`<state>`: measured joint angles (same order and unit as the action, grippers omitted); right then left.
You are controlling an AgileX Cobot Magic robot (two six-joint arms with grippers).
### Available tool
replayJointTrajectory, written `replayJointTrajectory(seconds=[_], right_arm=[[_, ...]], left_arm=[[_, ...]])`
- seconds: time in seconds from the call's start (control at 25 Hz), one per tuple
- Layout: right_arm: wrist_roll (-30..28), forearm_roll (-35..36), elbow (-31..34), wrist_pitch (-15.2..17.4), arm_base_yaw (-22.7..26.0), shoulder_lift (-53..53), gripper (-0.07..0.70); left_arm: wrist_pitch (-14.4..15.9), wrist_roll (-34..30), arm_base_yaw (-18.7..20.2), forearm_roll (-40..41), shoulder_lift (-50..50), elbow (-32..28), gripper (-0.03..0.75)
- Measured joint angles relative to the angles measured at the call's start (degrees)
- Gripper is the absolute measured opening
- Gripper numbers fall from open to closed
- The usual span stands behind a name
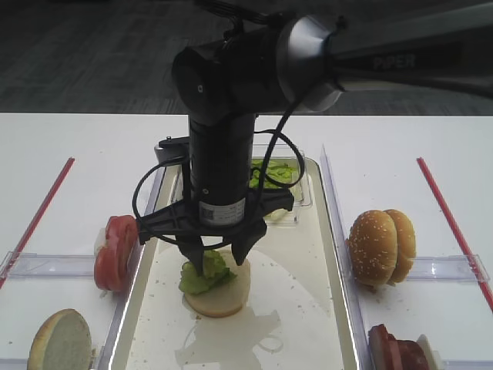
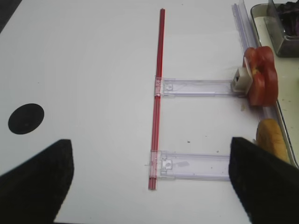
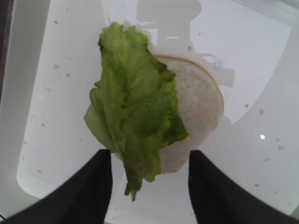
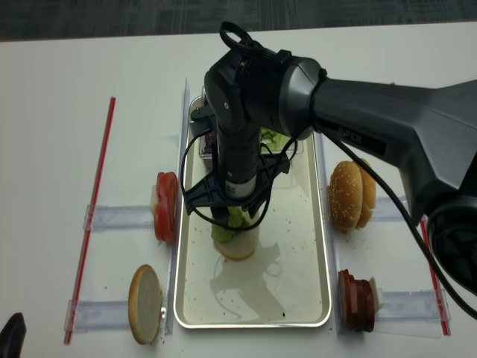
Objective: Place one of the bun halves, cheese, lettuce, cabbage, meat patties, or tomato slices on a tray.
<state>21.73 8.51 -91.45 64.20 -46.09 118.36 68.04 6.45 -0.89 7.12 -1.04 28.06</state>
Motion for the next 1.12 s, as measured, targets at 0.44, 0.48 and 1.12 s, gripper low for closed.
replayJointTrajectory(seconds=[0.44, 0.48, 1.12], right_arm=[[0.00, -0.82, 0.00, 0.65, 0.00, -3.10, 0.412], [0.00, -0.96, -0.37, 1.33, 0.00, -3.41, 0.415], [1.58, -5.11, -9.80, 6.06, 0.00, -5.18, 0.561]], left_arm=[[0.00, 0.00, 0.00, 0.00, 0.00, 0.00, 0.618], [0.00, 0.00, 0.00, 0.00, 0.00, 0.00, 0.618], [0.00, 0.00, 0.00, 0.00, 0.00, 0.00, 0.618]])
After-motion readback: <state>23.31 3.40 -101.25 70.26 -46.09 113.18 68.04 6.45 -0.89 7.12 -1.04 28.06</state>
